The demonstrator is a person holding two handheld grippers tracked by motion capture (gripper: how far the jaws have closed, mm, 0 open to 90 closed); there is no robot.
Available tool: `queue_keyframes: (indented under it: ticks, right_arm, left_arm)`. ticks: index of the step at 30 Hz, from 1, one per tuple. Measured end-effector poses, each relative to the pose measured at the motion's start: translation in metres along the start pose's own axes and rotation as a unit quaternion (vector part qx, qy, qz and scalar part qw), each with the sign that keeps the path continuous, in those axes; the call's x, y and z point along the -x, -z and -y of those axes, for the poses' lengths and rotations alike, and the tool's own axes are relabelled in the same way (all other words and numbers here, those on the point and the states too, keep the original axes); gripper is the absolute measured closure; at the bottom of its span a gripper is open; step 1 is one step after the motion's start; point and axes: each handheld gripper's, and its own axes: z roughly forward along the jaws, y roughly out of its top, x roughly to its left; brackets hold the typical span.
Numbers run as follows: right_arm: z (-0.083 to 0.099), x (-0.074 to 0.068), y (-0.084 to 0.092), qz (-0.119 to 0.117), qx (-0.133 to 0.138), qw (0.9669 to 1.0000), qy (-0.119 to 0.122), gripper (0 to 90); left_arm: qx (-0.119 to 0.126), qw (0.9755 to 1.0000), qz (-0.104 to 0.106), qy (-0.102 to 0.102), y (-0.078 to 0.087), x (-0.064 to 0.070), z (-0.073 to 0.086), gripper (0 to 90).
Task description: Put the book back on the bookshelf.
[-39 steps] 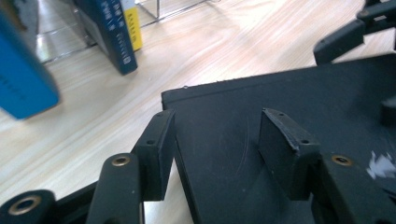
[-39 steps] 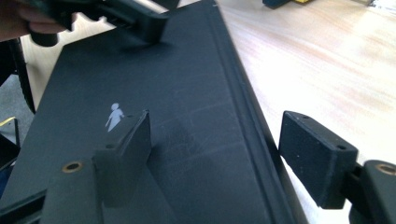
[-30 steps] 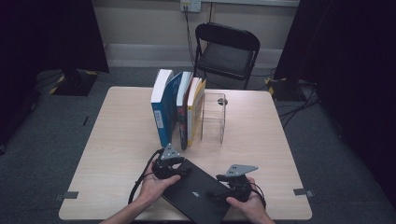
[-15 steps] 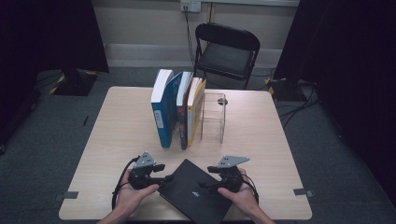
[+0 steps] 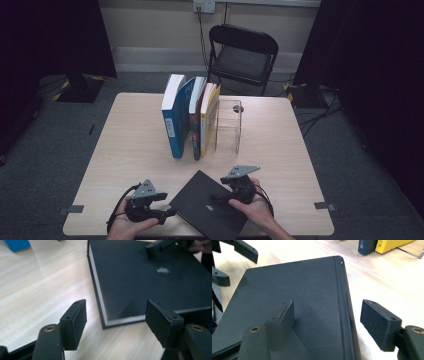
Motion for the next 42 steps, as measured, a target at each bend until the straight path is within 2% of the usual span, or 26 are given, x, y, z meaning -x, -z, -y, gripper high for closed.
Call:
queue_keyframes:
  ticks: [3,6,7,9,10,12,13,14,15,16,17,21,24,25,32,42]
  right_arm:
    - [0.000,0.001,0.000,0.001,0.002,1.0000,-0.003,27.6]
    - [0.000,0.002,0.001,-0.002,0.003,1.0000,-0.006,27.7]
    - [-0.001,0.002,0.001,-0.004,0.001,1.0000,-0.007,27.7]
    - [-0.001,0.003,0.000,-0.009,-0.007,0.9999,-0.011,27.6]
    - [-0.001,0.003,0.000,-0.009,-0.007,0.9999,-0.011,27.6]
    - [-0.002,0.003,-0.002,-0.013,-0.016,0.9997,-0.014,27.7]
    - [-0.003,0.003,-0.002,-0.015,-0.022,0.9995,-0.016,26.2]
    - [-0.003,0.003,-0.002,-0.015,-0.022,0.9995,-0.016,26.2]
    - [-0.003,0.004,-0.002,-0.005,-0.023,0.9995,-0.019,24.3]
    - [-0.003,0.004,-0.002,-0.005,-0.023,0.9995,-0.019,24.3]
    - [-0.002,0.006,0.000,0.000,-0.023,0.9995,-0.023,23.8]
    - [-0.002,0.007,0.002,0.006,-0.030,0.9993,-0.023,21.5]
    - [-0.002,0.011,0.005,-0.001,-0.038,0.9990,-0.024,22.1]
    - [0.000,0.013,0.007,0.000,-0.035,0.9991,-0.024,22.2]
    - [0.008,0.014,0.014,0.005,-0.030,0.9990,-0.032,22.1]
    - [0.019,0.013,0.026,0.018,-0.021,0.9986,-0.046,21.6]
  left_arm:
    - [-0.025,0.9997,0.001,0.000,-0.005,0.000,0.005,33.9]
    - [-0.029,0.9994,-0.008,-0.015,-0.008,0.000,0.002,35.6]
    - [-0.028,0.9996,-0.004,-0.008,-0.009,-0.002,0.001,32.5]
    - [-0.028,0.9995,-0.007,-0.011,-0.009,-0.001,0.000,33.0]
    - [-0.028,0.9995,-0.007,-0.011,-0.009,-0.001,0.000,34.1]
    - [-0.029,0.9990,-0.011,-0.032,-0.009,0.001,-0.001,36.5]
    - [-0.023,0.9987,-0.026,-0.038,-0.010,0.002,-0.004,41.0]
    - [-0.023,0.9987,-0.026,-0.038,-0.010,0.002,-0.004,43.6]
    - [-0.020,0.9986,-0.029,-0.039,-0.014,-0.002,-0.008,43.6]
    - [-0.020,0.9986,-0.029,-0.039,-0.014,-0.002,-0.008,42.6]
    - [-0.019,0.9991,-0.029,-0.023,-0.017,-0.008,-0.011,40.5]
    - [-0.016,0.9991,-0.032,-0.022,-0.021,-0.011,-0.016,41.6]
    - [-0.009,0.9993,-0.034,-0.015,-0.024,-0.014,-0.021,42.5]
    - [0.000,0.9994,-0.035,-0.005,-0.026,-0.016,-0.025,42.5]
    - [0.003,0.9987,-0.050,-0.013,-0.033,-0.017,-0.033,45.0]
    - [0.014,0.9976,-0.067,-0.003,-0.047,-0.022,-0.045,47.6]
